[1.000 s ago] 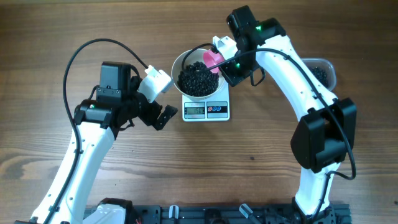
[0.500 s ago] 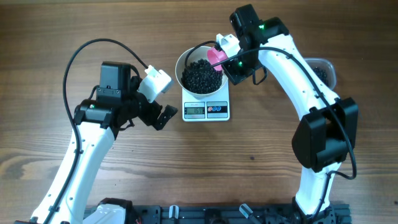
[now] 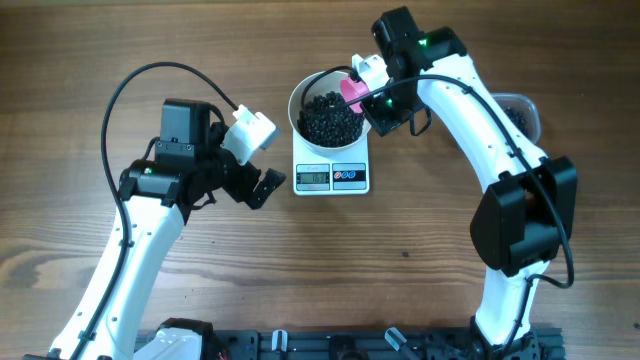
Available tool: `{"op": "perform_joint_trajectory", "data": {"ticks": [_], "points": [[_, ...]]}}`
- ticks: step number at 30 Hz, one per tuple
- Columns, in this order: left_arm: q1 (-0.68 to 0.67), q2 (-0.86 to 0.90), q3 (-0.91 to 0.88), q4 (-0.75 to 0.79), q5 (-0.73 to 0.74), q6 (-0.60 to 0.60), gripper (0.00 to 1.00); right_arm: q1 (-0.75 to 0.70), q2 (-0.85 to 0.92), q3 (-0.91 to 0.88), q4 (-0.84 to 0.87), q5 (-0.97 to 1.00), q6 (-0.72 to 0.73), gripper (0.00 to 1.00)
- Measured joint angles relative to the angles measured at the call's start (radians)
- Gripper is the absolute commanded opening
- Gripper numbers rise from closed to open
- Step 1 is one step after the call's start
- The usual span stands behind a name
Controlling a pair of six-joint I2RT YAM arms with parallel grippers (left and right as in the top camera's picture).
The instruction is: Scoop item into bowl and weigh 150g on scale
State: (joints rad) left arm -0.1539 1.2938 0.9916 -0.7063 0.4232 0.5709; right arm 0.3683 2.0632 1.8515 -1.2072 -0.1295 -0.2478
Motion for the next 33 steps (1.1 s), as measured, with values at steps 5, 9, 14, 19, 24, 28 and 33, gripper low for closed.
{"op": "perform_joint_trajectory", "data": {"ticks": [5,9,14,19,24,28,33], "points": [[0.000,0.000,0.000,0.000,0.000,0.000,1.00,-0.001,0.000,0.000,0.000,-0.020,-0.001,0.04],[0.000,0.000,0.000,0.000,0.000,0.000,1.00,-0.004,0.001,0.026,-0.005,-0.081,-0.005,0.04],[0.000,0.000,0.000,0.000,0.000,0.000,1.00,-0.004,0.001,0.127,-0.005,-0.149,-0.020,0.04],[0.000,0.000,0.000,0.000,0.000,0.000,1.00,-0.022,-0.045,0.148,-0.004,-0.170,-0.020,0.04],[0.000,0.000,0.000,0.000,0.000,0.000,1.00,-0.127,-0.159,0.157,-0.014,-0.179,-0.015,0.04],[0.000,0.000,0.000,0.000,0.000,0.000,1.00,-0.219,-0.220,0.162,-0.055,-0.181,-0.004,0.04],[0.000,0.000,0.000,0.000,0.000,0.000,1.00,-0.311,-0.261,0.162,-0.119,-0.181,0.001,0.04]]}}
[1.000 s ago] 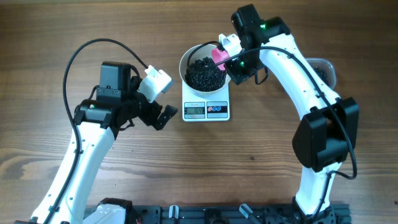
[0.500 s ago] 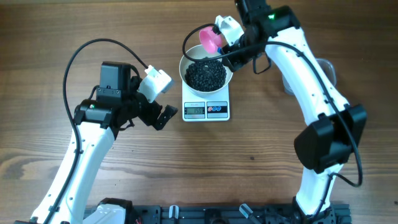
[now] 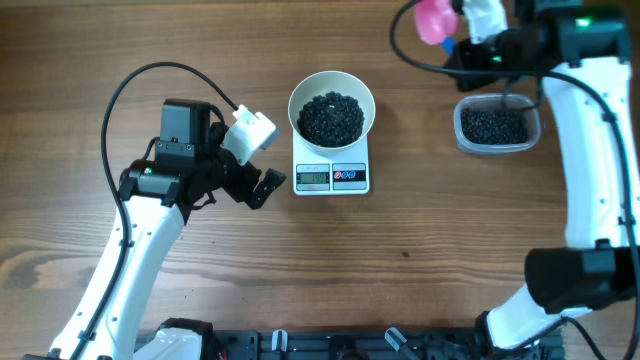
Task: Scoop item into bowl and weigh 150g on scale
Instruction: 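Carry the scoop right and rest it in the bean tub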
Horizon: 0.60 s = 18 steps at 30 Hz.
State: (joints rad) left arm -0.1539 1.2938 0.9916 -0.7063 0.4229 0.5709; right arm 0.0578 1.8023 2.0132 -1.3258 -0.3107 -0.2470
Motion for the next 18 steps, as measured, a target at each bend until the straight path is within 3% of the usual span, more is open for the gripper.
{"op": "perform_joint_trajectory", "data": {"ticks": [12,18], "points": [[0.000,0.000,0.000,0.000,0.000,0.000,1.00,-0.094,-0.011,0.001,-0.189,0.050,0.049,0.04],[0.000,0.000,0.000,0.000,0.000,0.000,1.00,-0.184,-0.016,-0.056,-0.201,0.007,0.098,0.04]]}}
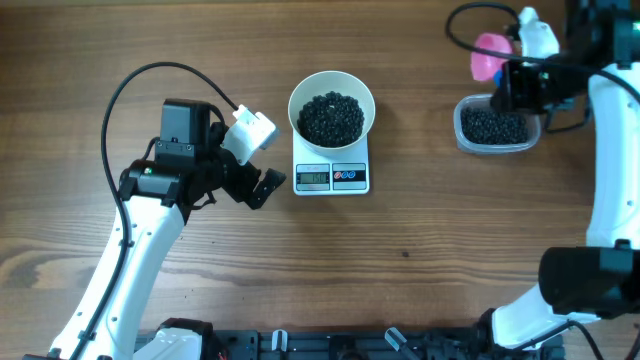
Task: Scoop item into bowl and weigh 150g on scale
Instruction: 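Carry the scoop right and rest it in the bean tub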
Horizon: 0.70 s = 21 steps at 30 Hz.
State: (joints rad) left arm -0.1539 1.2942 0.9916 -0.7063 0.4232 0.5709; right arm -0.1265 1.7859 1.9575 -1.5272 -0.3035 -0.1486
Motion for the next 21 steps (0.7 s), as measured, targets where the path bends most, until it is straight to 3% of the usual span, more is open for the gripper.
{"op": "perform_joint_trajectory", "data": {"ticks": [12,21], "points": [[0.000,0.000,0.000,0.000,0.000,0.000,1.00,-0.178,-0.001,-0.240,0.055,-0.184,0.014,0.04],[0.000,0.000,0.000,0.000,0.000,0.000,1.00,-0.239,-0.001,-0.460,0.203,-0.246,0.019,0.04]]}}
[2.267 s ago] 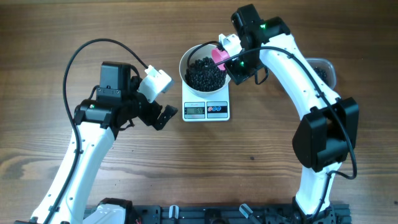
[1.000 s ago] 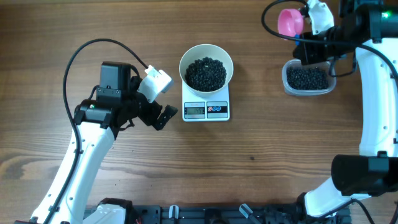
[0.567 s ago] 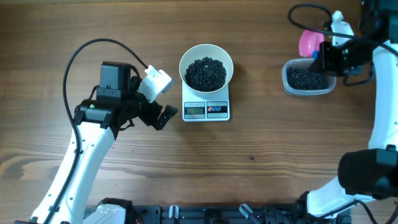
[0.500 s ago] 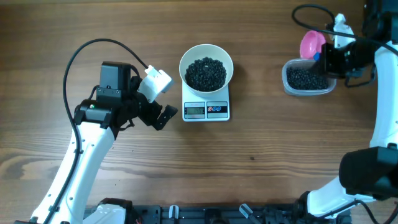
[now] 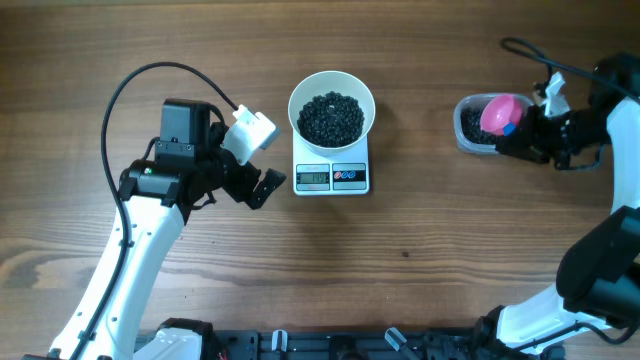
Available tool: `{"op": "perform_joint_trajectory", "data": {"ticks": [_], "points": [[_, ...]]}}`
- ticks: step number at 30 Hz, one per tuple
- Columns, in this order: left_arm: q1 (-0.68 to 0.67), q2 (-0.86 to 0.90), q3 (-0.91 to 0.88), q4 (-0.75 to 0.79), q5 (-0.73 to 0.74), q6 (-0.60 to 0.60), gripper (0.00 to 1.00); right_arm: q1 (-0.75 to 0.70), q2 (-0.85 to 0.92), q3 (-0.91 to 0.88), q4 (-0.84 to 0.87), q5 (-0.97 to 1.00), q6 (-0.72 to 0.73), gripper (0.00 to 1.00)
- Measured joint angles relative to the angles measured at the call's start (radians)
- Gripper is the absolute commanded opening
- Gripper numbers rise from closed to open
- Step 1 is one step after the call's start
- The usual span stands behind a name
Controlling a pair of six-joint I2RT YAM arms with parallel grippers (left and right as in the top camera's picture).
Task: Scoop item into bowl and weigh 150g on scale
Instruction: 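Carry the scoop right and rest it in the bean tub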
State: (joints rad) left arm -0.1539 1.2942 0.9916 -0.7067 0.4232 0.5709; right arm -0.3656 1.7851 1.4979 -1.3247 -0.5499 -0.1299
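A white bowl holding black beans stands on the white digital scale at centre back. To the right sits a clear container of the same black beans. My right gripper is shut on the handle of a pink scoop, whose cup lies over the container. My left gripper hangs just left of the scale, open, with nothing in it. The scale's display cannot be read.
The left arm's black cable loops over the table's back left. The right arm runs down the right edge. A black rail lines the table's front edge.
The right gripper has come down and to the right, from behind the container to its right side. The pink scoop now lies over the beans in the container. The left arm has not moved.
The right gripper held the pink scoop at the rim of the bowl on the scale. Then it held the scoop high at the back, right of the bowl, then just behind the container. Now the scoop is over the container. The left arm stayed still throughout.
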Motion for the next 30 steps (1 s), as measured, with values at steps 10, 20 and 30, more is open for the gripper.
{"op": "perform_joint_trajectory", "data": {"ticks": [10,20,30], "points": [[0.000,0.000,0.000,0.000,0.000,0.000,1.00,0.000,0.000,-0.037,0.080,-0.008,0.022,0.04],[0.000,0.000,0.000,0.000,0.000,0.000,1.00,0.000,0.000,-0.037,0.082,-0.008,0.022,0.04],[0.000,0.000,0.000,0.000,0.000,0.000,1.00,0.000,0.000,-0.037,0.094,-0.008,0.022,0.04]]}}
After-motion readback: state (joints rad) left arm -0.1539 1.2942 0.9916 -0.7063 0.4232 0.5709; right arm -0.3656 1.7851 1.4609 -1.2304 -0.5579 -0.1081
